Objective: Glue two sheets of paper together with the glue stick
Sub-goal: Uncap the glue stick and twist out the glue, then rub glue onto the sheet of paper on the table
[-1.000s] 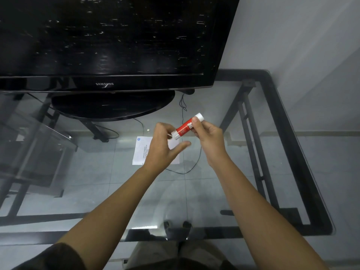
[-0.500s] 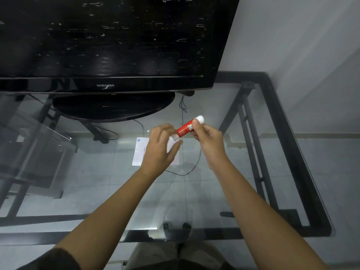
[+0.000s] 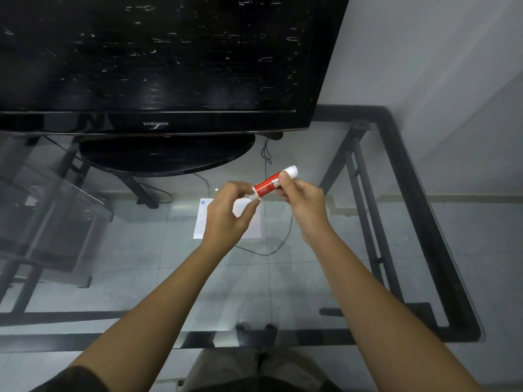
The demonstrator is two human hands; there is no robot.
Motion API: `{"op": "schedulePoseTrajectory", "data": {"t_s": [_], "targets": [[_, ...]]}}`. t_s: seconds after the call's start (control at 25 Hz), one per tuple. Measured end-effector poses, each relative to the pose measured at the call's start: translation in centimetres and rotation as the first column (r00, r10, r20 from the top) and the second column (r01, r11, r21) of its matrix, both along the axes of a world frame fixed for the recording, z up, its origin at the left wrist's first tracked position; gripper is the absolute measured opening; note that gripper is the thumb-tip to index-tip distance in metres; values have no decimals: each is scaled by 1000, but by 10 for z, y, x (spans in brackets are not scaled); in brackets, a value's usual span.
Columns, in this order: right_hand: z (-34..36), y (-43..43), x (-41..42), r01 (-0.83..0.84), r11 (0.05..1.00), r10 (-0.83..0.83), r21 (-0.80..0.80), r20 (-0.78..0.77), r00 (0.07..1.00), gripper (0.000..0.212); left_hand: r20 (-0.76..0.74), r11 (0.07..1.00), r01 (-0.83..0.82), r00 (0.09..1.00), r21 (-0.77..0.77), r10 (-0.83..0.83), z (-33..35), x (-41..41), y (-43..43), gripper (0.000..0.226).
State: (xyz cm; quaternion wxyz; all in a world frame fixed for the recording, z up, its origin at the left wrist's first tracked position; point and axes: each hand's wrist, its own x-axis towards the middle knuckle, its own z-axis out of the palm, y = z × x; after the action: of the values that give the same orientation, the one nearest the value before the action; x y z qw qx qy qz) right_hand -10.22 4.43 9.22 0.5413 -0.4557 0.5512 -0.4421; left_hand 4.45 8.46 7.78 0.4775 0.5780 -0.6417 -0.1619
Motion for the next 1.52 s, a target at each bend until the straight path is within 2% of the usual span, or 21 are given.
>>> {"op": "schedulePoseTrajectory", "data": {"t_s": [0.04,0.08,0.12,0.16,0.24,0.32,0.4,0.48,0.56,0.64,0.72,0.8,0.84,0.92,1.04,1.12,1.16,1.24,1.32,1.36,1.52], "targets": [[1,1,1,-4,1000,4,-3,8,1000,18,130,997,2,991,-78,8,-2,0,0,23],[1,2,2,-8,1000,8,-8,17,1000,18,159,997,22,987,-78,-9,-3,0,0,27],[3,2,2,-9,1000,10,-15,30,1000,18,62,999,45,997,16,-46,-3,-1,0,32],[4,2,2,-8,1000,9,-20,42,999,19,-148,981,90,987,173,-64,1,-2,1,34],[6,3,2,-4,1000,5,-27,36,999,19,-549,904,262,835,338,-36,5,-1,1,25],[5,5,3,-4,1000,4,-24,8,1000,19,-648,905,273,762,326,4,1,3,0,19],[5,7,3,4,1000,-4,-9,-10,1000,21,-616,931,240,788,274,-22,2,5,0,12],[5,8,5,15,1000,-15,3,-31,999,22,-471,966,163,881,201,-50,2,6,4,15],[5,9,7,22,1000,-22,12,-43,999,24,-75,997,23,997,-67,-28,-3,9,6,15],[6,10,9,23,1000,-23,20,-29,999,27,326,912,78,943,-403,63,-9,13,5,13],[7,11,11,17,1000,-17,23,-8,1000,25,466,859,155,878,-487,106,-10,16,3,18],[7,12,12,13,1000,-14,16,4,1000,24,350,940,106,937,-324,15,-8,16,5,29],[7,12,11,2,1000,-2,10,13,1000,23,197,983,84,979,-160,-52,-5,15,8,35],[5,11,11,-67,998,68,-16,22,997,20,-71,991,97,993,96,-90,-2,15,13,39],[-11,7,15,-223,973,216,-57,-102,971,31,-243,980,20,970,196,29,-4,24,14,30],[-32,2,15,-324,946,292,-22,-383,876,53,-319,964,-33,940,264,119,-8,33,16,29],[-44,1,14,-398,917,339,13,-547,765,59,-348,954,-52,924,294,158,-10,37,16,28],[-68,3,13,-555,822,428,123,-777,461,63,-405,937,-82,887,339,224,-14,45,19,28],[-88,8,13,-631,741,445,229,-871,207,61,-422,923,-105,866,370,267,-16,52,21,32],[-96,9,13,-646,719,431,258,-894,123,60,-416,917,-115,865,382,281,-18,56,22,34],[-110,8,11,-677,657,407,332,-912,-53,57,-433,909,-115,851,401,298,-20,60,25,32]]}}
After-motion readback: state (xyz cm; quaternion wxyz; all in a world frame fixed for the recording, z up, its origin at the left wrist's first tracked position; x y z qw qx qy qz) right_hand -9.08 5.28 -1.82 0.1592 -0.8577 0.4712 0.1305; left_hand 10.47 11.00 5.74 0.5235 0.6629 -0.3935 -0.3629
